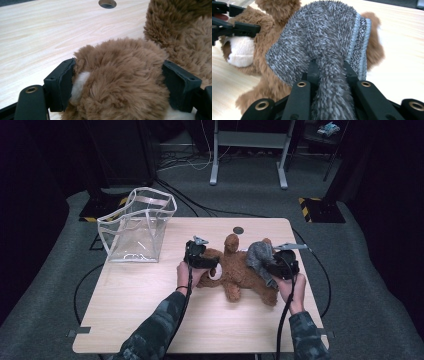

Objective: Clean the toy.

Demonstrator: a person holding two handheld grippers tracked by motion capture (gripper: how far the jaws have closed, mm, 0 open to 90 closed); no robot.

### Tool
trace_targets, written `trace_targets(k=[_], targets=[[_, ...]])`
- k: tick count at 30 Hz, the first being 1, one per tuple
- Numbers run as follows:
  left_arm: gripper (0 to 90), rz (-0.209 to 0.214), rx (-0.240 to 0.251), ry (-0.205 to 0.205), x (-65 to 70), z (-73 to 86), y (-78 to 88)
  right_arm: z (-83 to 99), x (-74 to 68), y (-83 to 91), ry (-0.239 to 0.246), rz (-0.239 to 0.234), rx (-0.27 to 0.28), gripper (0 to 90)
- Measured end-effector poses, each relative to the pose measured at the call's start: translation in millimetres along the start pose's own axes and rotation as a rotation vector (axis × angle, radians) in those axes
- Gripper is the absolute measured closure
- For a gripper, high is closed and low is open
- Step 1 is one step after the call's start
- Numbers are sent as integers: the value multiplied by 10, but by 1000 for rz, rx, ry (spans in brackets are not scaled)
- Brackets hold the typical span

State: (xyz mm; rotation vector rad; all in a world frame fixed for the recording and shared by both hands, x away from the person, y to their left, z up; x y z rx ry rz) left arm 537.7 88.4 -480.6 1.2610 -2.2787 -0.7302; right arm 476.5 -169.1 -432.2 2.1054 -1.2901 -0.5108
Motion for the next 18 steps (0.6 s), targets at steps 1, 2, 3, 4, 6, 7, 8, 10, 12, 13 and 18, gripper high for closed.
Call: trace_targets(k=[1,2,3,4,6,7,8,10,12,13,18], targets=[[179,-9,-1,-8,10,-27,29,-19,-31,-62,1,5,-15,749],[169,-13,0,-10,20,-44,49,-20,-69,-167,27,22,-50,750],[160,-20,8,-16,35,-66,75,-8,-89,-222,45,36,-71,753],[158,-20,27,-17,55,-89,110,15,-109,-276,60,53,-82,755],[158,-11,51,-11,91,-110,141,60,-121,-316,46,59,-79,757],[158,-12,61,-7,111,-117,136,73,-116,-309,33,53,-84,757],[158,-9,59,-8,119,-118,135,76,-101,-310,39,48,-77,757],[157,-8,44,-6,153,-103,85,73,-102,-301,52,44,-89,756],[158,-28,5,-28,162,-45,17,44,-101,-282,62,42,-105,756],[158,-25,10,-20,154,-18,-3,12,-86,-263,65,38,-101,755],[158,-30,16,-23,145,45,-35,-277,-16,-194,37,58,-31,754]])
Point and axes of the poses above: each handheld gripper's, and its own axes: y roughly backward along the jaws, z roughly out of its underside, x roughly to its right, the point moved 4 cm from there along -y, roughly forward along the jaws, and after that the axes turned 3 degrees about y, right-handed, at the moved point
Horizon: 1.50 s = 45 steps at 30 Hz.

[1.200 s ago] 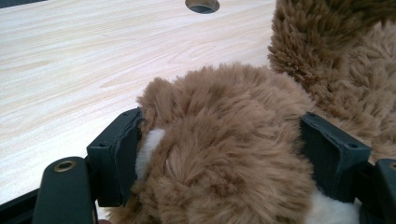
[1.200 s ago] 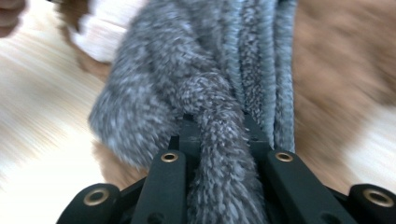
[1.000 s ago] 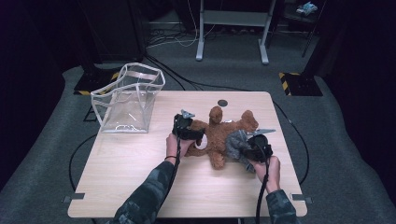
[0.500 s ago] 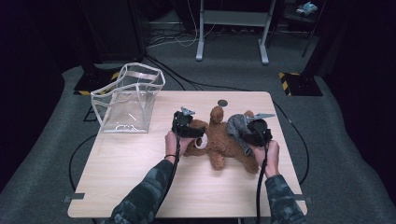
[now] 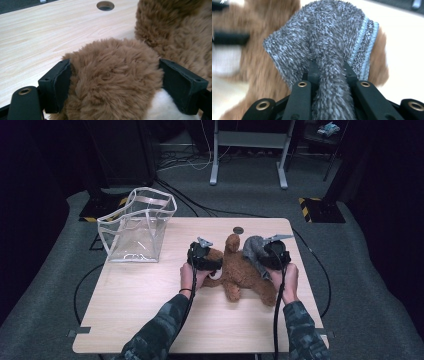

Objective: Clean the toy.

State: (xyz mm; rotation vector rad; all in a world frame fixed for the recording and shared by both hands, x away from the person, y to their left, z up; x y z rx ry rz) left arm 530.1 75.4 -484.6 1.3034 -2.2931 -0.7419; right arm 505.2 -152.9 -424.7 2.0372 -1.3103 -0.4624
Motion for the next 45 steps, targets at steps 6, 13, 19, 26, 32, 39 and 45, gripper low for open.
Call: trace_targets(k=[6,13,19,26,32,39,45], targets=[[160,-9,9,-11,3,36,-16,-211,-119,-336,98,26,-90,755],[160,-1,17,3,3,43,-24,-182,159,-398,25,67,-138,758],[160,0,24,9,1,46,-27,-120,399,-399,-15,108,-175,758],[160,2,18,8,-4,48,-26,-114,518,-222,-71,85,-125,754],[160,3,21,13,0,52,-33,-294,372,-131,-62,8,-36,750],[160,3,25,8,2,53,-32,-293,158,-472,-7,-37,-166,745],[161,7,24,10,1,53,-34,-209,414,-477,-56,87,-202,751]])
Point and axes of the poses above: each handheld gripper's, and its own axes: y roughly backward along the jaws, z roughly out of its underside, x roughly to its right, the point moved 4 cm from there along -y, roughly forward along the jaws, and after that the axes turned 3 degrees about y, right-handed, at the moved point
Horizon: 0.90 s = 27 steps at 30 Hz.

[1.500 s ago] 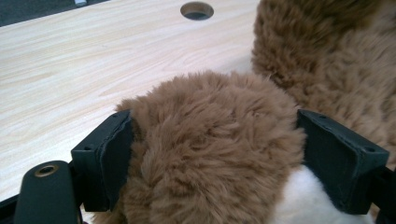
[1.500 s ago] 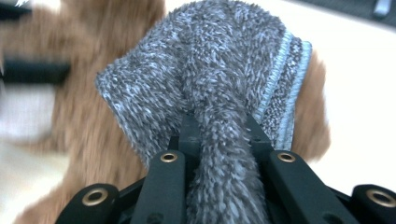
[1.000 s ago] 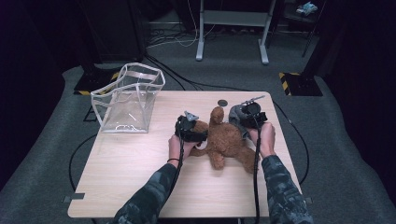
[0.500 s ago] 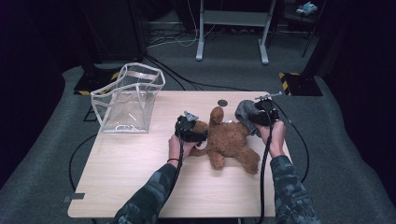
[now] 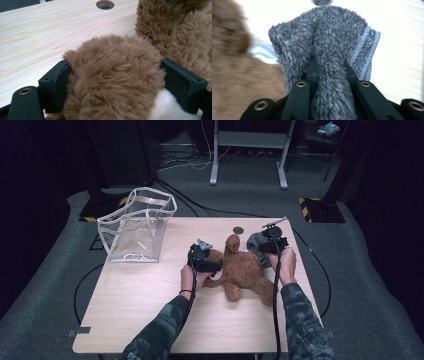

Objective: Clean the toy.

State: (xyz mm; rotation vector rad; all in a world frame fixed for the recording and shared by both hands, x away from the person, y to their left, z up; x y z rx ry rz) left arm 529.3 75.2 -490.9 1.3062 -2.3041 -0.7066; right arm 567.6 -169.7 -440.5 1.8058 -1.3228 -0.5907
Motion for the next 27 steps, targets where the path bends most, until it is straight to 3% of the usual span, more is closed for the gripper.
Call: trace_targets(k=[1,4,6,8,10,12,13,16,18,20,21,22,25,27], targets=[[160,0,-2,-2,-2,1,2,22,35,11,-15,-1,-25,751],[160,0,3,-3,-4,3,2,69,153,79,-32,8,-9,751],[161,4,4,1,-4,5,2,98,193,181,-46,18,26,750],[160,1,1,-2,-4,3,2,129,199,319,-61,-10,80,750],[160,2,-11,-6,-5,-1,4,153,158,432,-53,-31,124,749],[161,1,-3,1,-4,-2,-4,178,67,489,-45,-103,154,748],[161,1,-11,-7,-11,0,1,203,-26,490,-29,-142,153,748],[161,0,-5,2,1,0,-1,295,-207,340,27,-174,104,747],[161,-2,-5,1,8,-4,-2,359,-208,218,24,-153,91,748],[161,-4,-13,-9,4,-7,-1,406,-108,151,-34,-152,94,748],[161,-4,-12,-7,5,-6,-2,436,-35,126,-64,-109,79,748],[161,-4,-14,-10,2,-7,-2,465,34,94,-90,-100,79,748],[161,-8,-10,-7,5,-8,-6,577,222,17,-117,-42,47,746],[161,-10,-9,-8,5,-6,-9,639,309,34,-145,-28,38,740]])
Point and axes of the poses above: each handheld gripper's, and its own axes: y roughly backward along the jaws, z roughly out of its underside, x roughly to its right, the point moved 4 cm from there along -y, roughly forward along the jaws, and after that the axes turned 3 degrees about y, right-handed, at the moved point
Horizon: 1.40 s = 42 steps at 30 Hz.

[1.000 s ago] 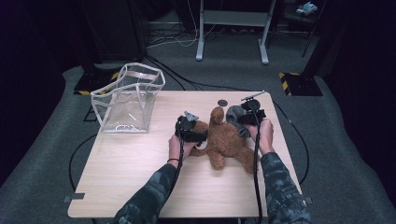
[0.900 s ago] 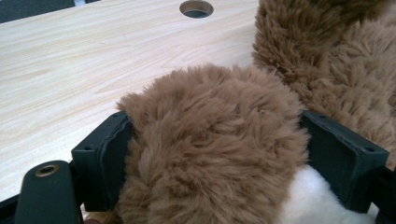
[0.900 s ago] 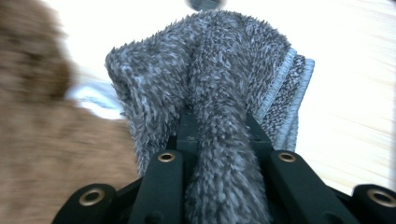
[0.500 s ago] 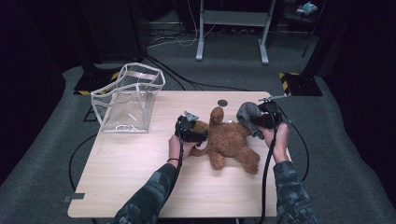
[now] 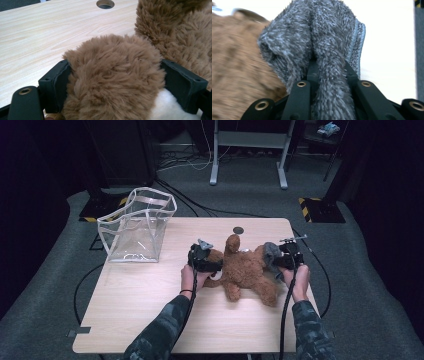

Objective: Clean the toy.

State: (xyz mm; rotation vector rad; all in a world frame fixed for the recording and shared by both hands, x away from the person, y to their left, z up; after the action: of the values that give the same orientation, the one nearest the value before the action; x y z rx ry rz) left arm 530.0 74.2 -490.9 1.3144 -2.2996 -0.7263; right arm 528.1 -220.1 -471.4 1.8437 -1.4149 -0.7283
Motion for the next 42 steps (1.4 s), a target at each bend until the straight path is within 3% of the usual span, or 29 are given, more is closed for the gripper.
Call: trace_targets(k=[1,4,6,8,10,13,16,26,29,32,34,37,40,42], targets=[[161,0,-1,-1,-2,0,-1,8,48,34,7,20,16,738],[161,2,-7,-1,-1,-2,-3,-12,68,225,2,14,89,738],[161,0,-4,1,0,-2,-7,-38,-14,385,23,-18,130,739],[161,-1,0,8,3,-5,-11,-53,-177,480,76,-83,164,741],[161,0,-1,10,3,-4,-11,-30,-365,449,129,-121,136,743],[161,-1,-2,10,5,-5,-10,46,-477,246,172,-105,78,746],[161,0,-4,15,8,-9,-14,102,-370,58,82,-129,80,747],[161,4,-12,12,-10,-15,-20,190,-50,-196,2,-30,-25,739],[161,9,-15,12,-15,-18,-20,216,23,-164,-13,-21,-24,736],[161,9,-19,9,-16,-19,-20,192,7,25,-22,-53,19,735],[161,9,-13,12,-18,-17,-25,173,-54,175,-37,-130,54,736],[161,6,-18,9,-14,-17,-24,141,-202,266,22,-204,86,736],[161,11,-22,7,-20,-21,-25,97,-328,164,56,-180,58,737],[161,20,-15,18,-28,-18,-29,78,-310,42,43,-154,36,738]])
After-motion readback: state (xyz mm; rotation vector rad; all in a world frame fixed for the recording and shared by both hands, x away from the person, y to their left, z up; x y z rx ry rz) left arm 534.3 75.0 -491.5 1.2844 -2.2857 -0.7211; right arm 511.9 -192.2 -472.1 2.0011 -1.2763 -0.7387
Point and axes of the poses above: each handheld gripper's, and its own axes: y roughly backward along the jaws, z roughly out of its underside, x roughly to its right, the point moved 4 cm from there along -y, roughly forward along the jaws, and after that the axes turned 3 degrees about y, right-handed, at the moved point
